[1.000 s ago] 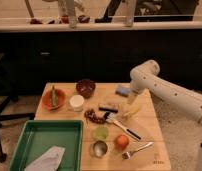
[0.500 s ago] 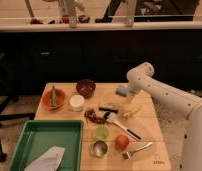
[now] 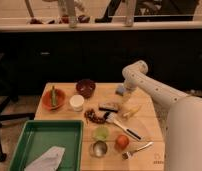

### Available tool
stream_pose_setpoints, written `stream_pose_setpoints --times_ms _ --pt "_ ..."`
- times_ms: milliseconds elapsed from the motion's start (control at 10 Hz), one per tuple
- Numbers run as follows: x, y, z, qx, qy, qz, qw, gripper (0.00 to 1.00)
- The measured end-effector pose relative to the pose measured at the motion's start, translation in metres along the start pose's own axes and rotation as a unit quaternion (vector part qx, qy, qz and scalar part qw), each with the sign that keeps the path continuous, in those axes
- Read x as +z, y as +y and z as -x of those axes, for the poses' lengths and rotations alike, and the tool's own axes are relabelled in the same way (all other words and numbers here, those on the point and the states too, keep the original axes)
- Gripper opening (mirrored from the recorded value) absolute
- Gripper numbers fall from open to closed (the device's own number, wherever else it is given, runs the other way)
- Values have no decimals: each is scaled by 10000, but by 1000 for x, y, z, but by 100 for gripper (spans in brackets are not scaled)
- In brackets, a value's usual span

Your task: Wipe tray with sponge

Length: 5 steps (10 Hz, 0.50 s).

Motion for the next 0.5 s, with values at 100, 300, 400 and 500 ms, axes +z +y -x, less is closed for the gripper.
stream_pose_setpoints --times_ms 100,300,400,500 --pt "6 -5 4 -11 7 43 10000 80" --pt "17 -23 3 14 63 91 9999 80" --pt "23 -29 6 11 83 128 9999 80" --pt "26 -31 6 29 93 155 9998 80"
